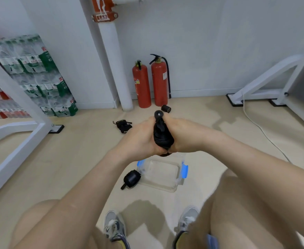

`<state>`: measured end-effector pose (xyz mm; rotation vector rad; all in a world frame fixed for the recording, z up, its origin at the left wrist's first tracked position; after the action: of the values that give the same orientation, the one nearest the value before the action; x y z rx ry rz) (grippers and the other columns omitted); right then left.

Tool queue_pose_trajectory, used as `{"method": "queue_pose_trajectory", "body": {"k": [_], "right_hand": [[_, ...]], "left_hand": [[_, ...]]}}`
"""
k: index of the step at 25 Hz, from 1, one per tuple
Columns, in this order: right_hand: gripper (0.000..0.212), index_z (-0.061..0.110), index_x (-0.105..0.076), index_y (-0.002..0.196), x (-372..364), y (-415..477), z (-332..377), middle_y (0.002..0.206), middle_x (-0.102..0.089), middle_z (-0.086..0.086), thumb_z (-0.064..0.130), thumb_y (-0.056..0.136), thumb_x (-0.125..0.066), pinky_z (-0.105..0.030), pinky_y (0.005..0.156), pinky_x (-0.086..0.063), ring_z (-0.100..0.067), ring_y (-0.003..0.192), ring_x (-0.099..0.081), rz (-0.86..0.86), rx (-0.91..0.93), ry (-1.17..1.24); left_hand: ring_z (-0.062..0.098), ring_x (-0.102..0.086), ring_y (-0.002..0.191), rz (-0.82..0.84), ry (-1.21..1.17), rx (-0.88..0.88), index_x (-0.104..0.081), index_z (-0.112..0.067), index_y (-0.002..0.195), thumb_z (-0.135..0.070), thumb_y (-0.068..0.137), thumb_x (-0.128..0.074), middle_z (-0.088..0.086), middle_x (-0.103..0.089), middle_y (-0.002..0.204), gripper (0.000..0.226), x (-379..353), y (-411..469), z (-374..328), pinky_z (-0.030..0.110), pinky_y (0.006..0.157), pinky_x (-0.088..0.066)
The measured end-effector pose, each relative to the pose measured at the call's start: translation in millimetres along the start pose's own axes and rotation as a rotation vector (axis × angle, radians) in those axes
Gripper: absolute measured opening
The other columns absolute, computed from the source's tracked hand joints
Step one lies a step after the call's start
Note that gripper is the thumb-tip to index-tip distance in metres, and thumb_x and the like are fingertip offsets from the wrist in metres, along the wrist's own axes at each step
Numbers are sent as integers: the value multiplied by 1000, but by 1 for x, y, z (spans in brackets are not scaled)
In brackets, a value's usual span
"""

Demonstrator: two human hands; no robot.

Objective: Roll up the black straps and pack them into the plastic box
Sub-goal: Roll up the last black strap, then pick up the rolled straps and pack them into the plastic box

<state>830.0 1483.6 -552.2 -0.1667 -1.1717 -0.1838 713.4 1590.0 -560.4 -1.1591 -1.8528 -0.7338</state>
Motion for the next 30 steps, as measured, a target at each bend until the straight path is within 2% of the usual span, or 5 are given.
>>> {"method": "queue_pose_trajectory", "body": {"k": [5,11,21,26,30], "right_hand": [[74,14,-37,122,-27,36,-66,111,-56,1,26,69,-88,-30,80,-52,-19,100,-59,149,-119,256],[64,17,-42,118,-153,92,-152,111,-60,1,29,73,-86,-34,85,-52,-21,100,-59,281,-229,308],[54,11,-40,105,-306,124,-232,90,-61,-4,34,73,-78,-36,63,-45,-26,77,-55,328,-286,142],[49,15,-54,113,-325,129,-230,103,-67,3,44,75,-69,-44,99,-26,-20,128,-42,386,-303,-188],[39,18,-59,110,-325,125,-224,106,-65,5,47,84,-59,-55,108,-17,-21,136,-35,572,-298,-226]], "left_hand": [[15,-62,82,78,-14,46,-46,-30,96,-37,64,-81,-11,-60,87,48,-59,55,20,39,73,-55],[17,-64,93,171,-153,237,-58,-22,108,-29,70,-84,-8,-67,101,47,-183,98,114,36,80,-54],[29,-56,86,344,-113,239,-53,-8,113,-10,78,-53,6,-62,95,35,-341,121,207,35,71,-45],[28,-60,90,495,-233,350,-58,-7,108,-22,76,-49,8,-68,98,36,-345,130,221,25,69,-39],[22,-62,107,630,-307,478,-50,-17,133,-13,86,-61,2,-66,113,48,-337,138,228,27,86,-47]]}}
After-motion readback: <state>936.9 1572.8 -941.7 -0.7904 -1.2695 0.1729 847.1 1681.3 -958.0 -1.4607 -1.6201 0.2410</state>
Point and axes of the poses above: each hand's wrist, its own y-axis towards the middle knuckle, its own x-axis out of the back of the hand, z = x × y, the point moved 1 cm from there along y, towards the middle knuckle
